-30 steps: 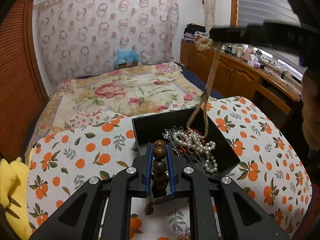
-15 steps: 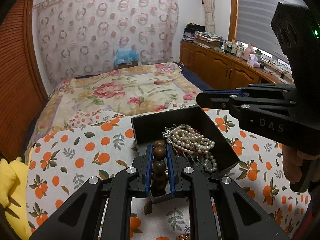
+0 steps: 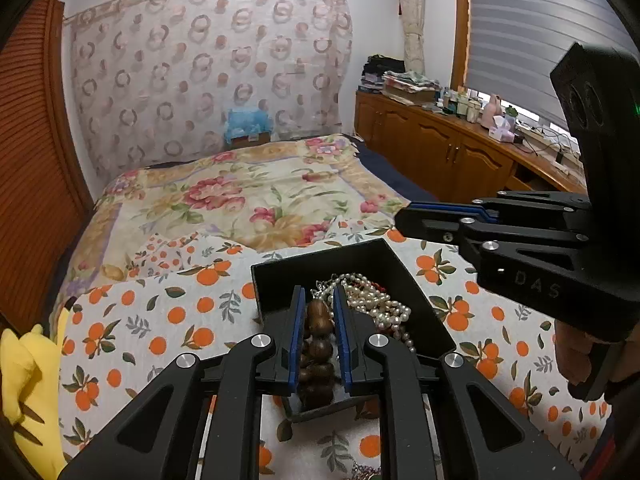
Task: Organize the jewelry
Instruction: 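Drop the pearl strand in the box with right tool while left tool lowers the bracelet, then move both open tools back to the remaining earrings on the cloth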
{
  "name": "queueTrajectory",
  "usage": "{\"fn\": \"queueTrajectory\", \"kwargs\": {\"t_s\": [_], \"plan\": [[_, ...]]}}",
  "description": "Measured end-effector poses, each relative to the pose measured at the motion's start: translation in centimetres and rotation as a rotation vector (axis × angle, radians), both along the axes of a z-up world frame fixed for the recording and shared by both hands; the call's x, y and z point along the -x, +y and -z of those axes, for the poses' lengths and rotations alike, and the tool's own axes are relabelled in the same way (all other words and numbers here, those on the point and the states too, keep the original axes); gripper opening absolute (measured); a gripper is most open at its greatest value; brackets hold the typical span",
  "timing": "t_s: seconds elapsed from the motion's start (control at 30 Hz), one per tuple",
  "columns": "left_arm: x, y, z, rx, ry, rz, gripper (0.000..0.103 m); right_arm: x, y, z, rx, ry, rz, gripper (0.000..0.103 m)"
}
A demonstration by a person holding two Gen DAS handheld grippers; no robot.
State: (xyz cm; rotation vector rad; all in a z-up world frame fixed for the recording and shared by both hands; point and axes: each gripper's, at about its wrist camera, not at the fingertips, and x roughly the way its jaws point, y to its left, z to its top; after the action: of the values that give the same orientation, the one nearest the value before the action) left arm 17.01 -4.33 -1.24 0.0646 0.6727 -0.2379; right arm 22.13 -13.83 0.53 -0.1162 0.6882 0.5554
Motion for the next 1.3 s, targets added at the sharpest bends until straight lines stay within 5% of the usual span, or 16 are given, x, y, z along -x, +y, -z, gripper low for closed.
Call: {"fn": "queueTrajectory", "kwargs": {"t_s": [0.13,0.37,0.4,0.47,0.83,1.3], "plan": [[0.4,0.2,0.0,0.004,0.001,-0.003,0.023,0.4,-0.3,0.1,0.006,-0.003,-0.010,0.011],[2.9,1.2,0.7,0.011,-0.004,-0.006,0.024,0.9,0.2,0.0,0.008,-0.014,-0.039,0.011],[3.2,1.5,0.9,0.013,-0.003,-0.005,0.026,0.9,0.3,0.0,0.011,-0.016,-0.039,0.013],[4.0,1.8,1.1,0.012,-0.003,-0.003,0.033,1.0,0.4,-0.1,0.001,-0.014,-0.038,0.041],[7.8,3.9,3.0,-0.004,0.017,-0.021,0.055,6.0,-0.4,0.6,-0.015,-0.027,-0.075,0.041],[10.7,6.2,5.8,-0.004,0.093,-0.045,0.057,11.2,4.2,7.7,0.121,0.094,-0.291,0.041]]}}
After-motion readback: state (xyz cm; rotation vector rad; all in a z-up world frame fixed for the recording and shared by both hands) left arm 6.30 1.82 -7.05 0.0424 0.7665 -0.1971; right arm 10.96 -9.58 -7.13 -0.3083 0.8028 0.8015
